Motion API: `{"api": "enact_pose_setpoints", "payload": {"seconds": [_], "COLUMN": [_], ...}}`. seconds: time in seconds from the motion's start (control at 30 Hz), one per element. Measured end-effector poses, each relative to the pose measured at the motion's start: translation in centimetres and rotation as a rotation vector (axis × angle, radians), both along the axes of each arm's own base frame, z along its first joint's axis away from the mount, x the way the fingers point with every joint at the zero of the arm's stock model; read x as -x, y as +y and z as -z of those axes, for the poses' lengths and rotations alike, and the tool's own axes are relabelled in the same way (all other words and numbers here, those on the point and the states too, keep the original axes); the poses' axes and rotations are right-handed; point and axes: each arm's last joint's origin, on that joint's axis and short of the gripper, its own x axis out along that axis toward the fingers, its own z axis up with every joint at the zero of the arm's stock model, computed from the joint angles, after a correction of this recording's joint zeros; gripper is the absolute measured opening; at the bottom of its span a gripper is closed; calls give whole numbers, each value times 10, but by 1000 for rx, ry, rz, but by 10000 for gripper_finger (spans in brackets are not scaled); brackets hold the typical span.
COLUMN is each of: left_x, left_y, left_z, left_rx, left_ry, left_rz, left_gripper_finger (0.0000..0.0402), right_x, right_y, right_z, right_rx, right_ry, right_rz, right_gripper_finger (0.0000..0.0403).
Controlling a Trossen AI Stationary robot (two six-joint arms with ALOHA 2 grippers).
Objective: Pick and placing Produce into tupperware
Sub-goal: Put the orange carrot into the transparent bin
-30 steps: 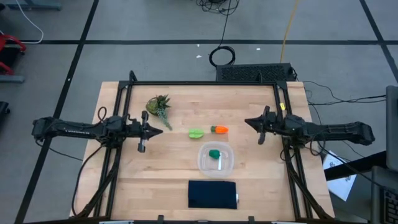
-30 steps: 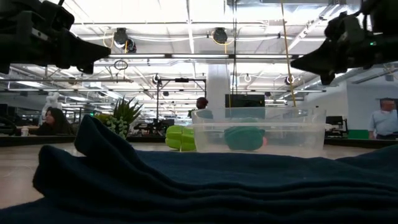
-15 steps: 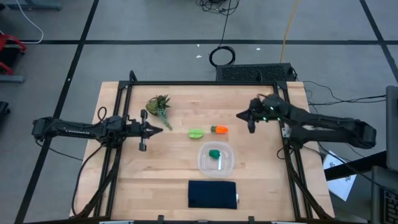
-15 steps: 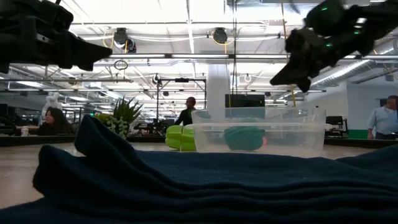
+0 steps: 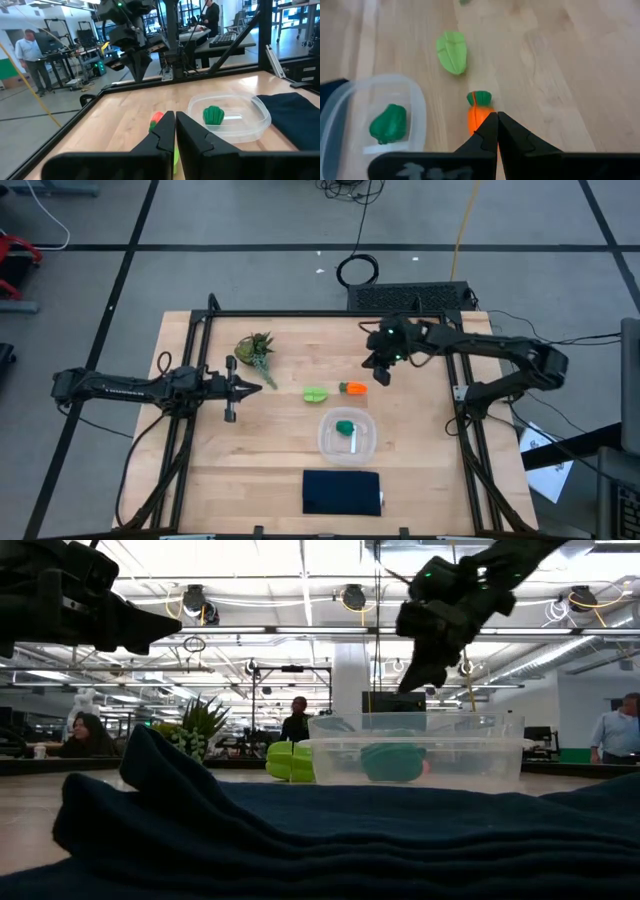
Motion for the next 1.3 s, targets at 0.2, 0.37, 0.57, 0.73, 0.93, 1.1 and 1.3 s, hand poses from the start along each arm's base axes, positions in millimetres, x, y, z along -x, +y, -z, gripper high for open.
{"api": "enact_pose_setpoints", "payload": {"seconds": [0.2, 0.37, 0.57, 0.73, 0.93, 1.1, 1.3], "left_x": [0, 0, 0, 0, 0, 0, 0], "left_y": [0, 0, 0, 0, 0, 0, 0], "left_z": [0, 0, 0, 1, 3, 4, 5], "left_rx": [0, 1, 1, 2, 7, 7, 20], "left_ry": [0, 0, 0, 5, 32, 43, 52], "left_rz": [0, 0, 0, 0, 0, 0, 0], "left_gripper_finger": [19, 19, 19, 19, 19, 19, 19], "right_x": [-21, -35, -38, -43, -48, -56, -65], "right_y": [-10, -15, -9, -5, 4, 9, 11], "right_z": [-4, -6, -5, -2, 4, 15, 34], "right_rx": [6, -21, -10, 66, 115, 127, 108], "right_ry": [63, 120, 147, 170, 193, 224, 268], "right_rz": [-45, -56, -105, -124, -202, -216, -228], "right_gripper_finger": [0, 1, 46, 144, 286, 355, 364]}}
